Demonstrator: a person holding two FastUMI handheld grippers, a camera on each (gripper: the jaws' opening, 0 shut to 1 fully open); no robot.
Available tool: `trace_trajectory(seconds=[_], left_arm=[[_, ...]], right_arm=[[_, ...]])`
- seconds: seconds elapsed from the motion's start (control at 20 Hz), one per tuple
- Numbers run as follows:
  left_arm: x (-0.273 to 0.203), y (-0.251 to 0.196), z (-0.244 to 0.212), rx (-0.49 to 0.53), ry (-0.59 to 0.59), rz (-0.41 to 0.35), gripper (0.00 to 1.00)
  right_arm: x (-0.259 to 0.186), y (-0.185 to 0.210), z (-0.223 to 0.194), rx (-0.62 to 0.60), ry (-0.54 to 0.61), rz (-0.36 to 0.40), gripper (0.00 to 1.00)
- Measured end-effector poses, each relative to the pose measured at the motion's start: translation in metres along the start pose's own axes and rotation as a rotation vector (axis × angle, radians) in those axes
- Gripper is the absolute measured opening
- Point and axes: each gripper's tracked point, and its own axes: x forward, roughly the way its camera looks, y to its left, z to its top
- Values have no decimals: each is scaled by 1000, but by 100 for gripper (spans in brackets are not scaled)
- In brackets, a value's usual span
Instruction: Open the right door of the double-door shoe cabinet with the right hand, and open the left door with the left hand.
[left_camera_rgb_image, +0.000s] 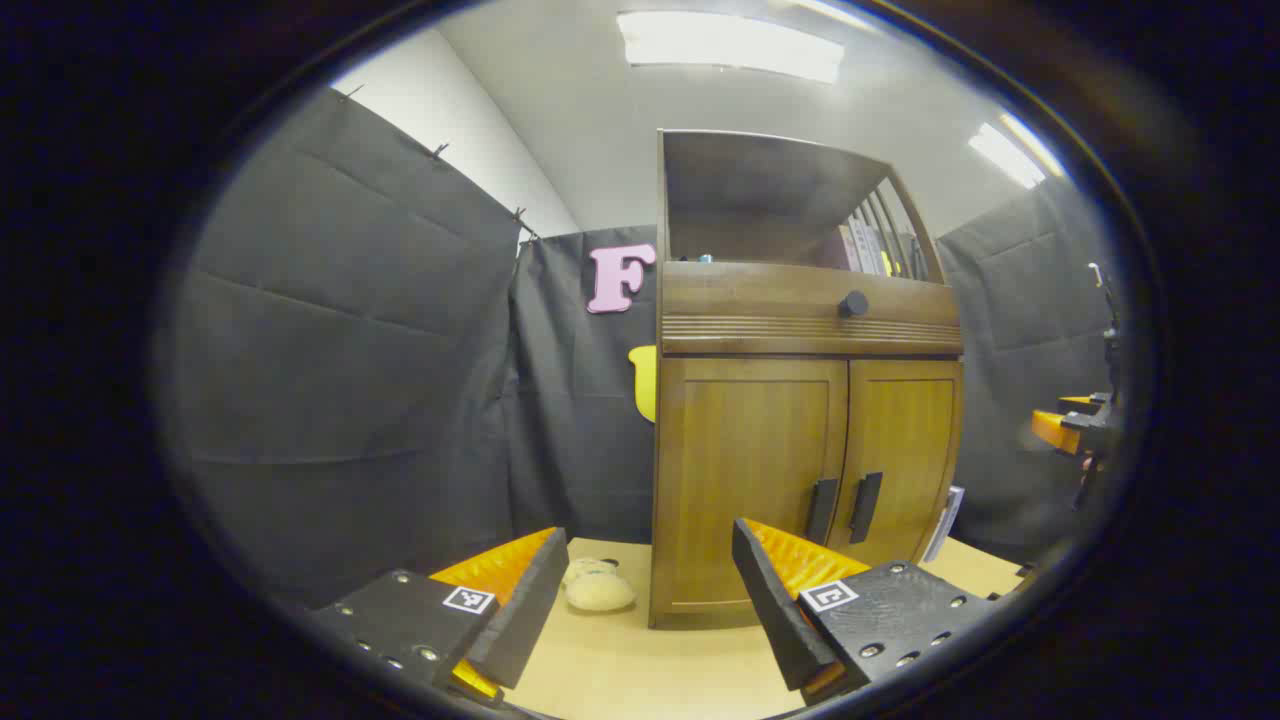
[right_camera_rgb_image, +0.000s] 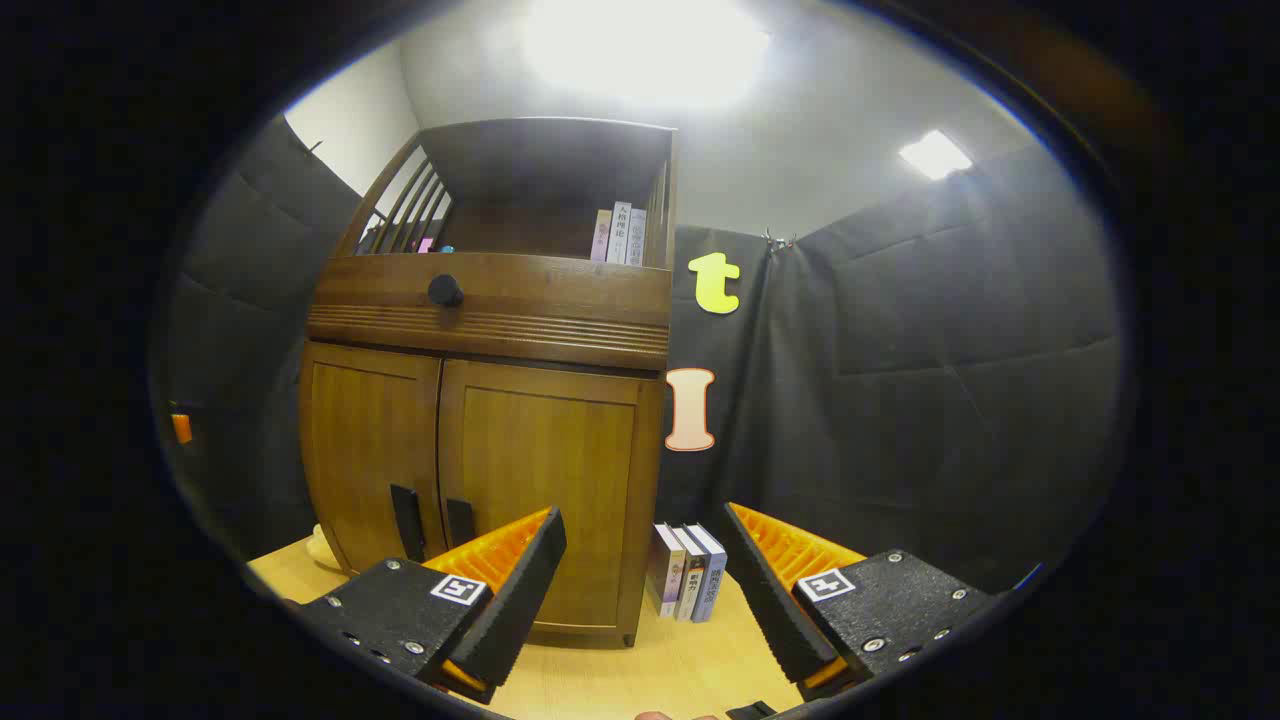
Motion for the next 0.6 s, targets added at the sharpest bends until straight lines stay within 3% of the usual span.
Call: trace_trajectory(seconds=[0.6], left_arm=[[4, -4, -10, 55, 37, 0, 100]], right_arm=[[2, 31, -13, 9, 27, 76, 97]])
